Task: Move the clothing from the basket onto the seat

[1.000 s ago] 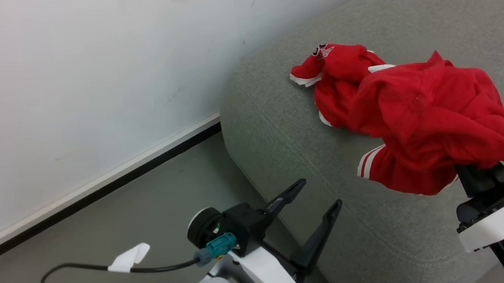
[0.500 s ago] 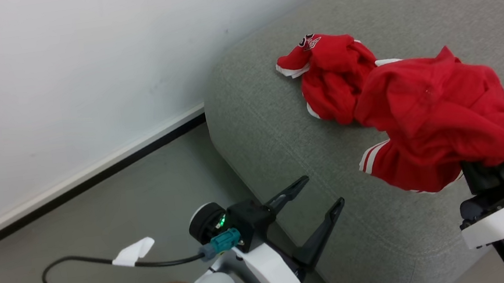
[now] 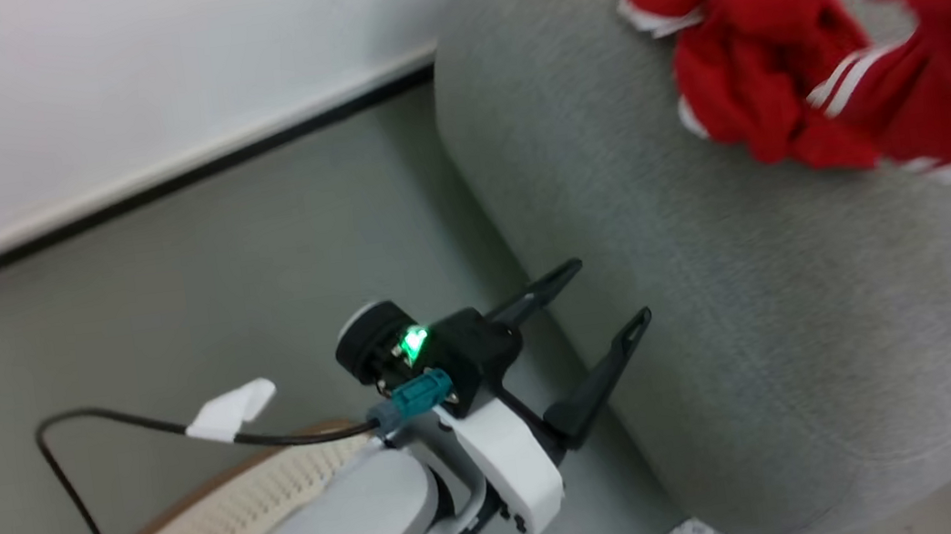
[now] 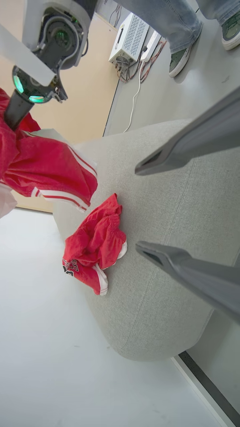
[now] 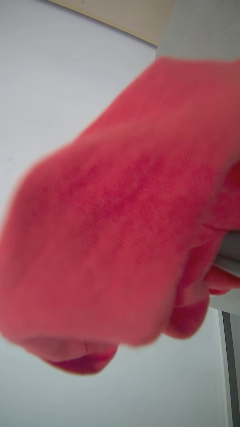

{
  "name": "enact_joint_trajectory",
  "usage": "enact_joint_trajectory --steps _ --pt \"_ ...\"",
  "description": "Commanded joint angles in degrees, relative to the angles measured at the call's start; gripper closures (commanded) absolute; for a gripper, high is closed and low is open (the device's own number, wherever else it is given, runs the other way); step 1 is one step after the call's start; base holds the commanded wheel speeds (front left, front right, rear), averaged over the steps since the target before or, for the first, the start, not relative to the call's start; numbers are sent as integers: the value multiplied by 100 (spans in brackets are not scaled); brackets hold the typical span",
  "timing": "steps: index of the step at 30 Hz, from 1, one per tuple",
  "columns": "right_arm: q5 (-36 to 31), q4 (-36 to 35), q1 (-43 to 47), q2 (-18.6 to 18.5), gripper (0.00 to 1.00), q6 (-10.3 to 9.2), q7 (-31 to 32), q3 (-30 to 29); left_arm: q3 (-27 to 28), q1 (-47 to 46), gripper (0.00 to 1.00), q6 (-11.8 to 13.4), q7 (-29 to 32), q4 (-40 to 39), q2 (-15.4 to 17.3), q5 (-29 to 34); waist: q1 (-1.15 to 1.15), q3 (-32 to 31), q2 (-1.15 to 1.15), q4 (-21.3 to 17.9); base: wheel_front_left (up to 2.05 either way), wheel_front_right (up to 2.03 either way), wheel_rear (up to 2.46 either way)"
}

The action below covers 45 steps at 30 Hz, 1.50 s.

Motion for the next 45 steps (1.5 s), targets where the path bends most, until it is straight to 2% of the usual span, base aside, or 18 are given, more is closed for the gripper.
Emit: enact_joint_trajectory --steps 1,8,16,20,25,29,32,33,34,35,36,38,45 --pt "97 86 -179 -120 100 -13 0 -117 27 -135 0 29 52 -66 72 116 -1 620 0 495 0 0 0" --pt "401 804 -876 -690 100 -13 -2 -419 119 -445 0 99 75 -229 124 210 -1 1313 0 1038 0 0 0" --pt "737 1941 -1428 -1530 100 -13 247 55 148 -573 0 152 -76 -167 17 269 -1 1711 0 1542 0 0 0" --pt "1023 2308 -1688 -1884 100 -13 769 436 151 -598 0 164 -178 -122 -37 272 -1 1847 0 1712 0 0 0" --pt "1496 2710 -1844 -2223 100 -13 1890 892 154 -631 0 164 -286 -31 -102 267 -1 1913 0 1862 0 0 0" --pt "1831 2951 -1837 -2369 100 -13 2641 1170 162 -613 0 160 -364 56 -157 218 -1 1854 0 1934 0 0 0" --pt "1980 3014 -1874 -2444 100 -13 2827 1251 171 -574 0 149 -436 140 -174 177 -1 1753 0 1951 0 0 0" --pt "2003 3018 -1875 -2462 87 -13 2851 1285 174 -557 0 147 -445 163 -173 162 -1 1711 0 1947 0 0 0" --pt "2032 3022 -1876 -2467 65 -13 2841 1315 172 -537 0 141 -471 185 -179 143 -1 1661 0 1941 0 0 0" --pt "2049 3031 -1869 -2464 54 -13 2849 1343 172 -520 0 137 -488 202 -187 132 -1 1610 0 1932 0 0 0" --pt "2022 3053 -1866 -2473 3 -12 2812 1369 174 -500 0 133 -501 230 -195 118 -1 1546 0 1919 0 0 0" --pt "2007 3059 -1861 -2470 0 -13 2760 1398 174 -475 0 127 -525 259 -201 103 -1 1477 0 1904 0 0 0" --pt "1909 3118 -1702 -2336 0 -13 2641 1754 204 -181 0 128 -659 440 -189 -36 -1 728 0 1723 0 0 0"
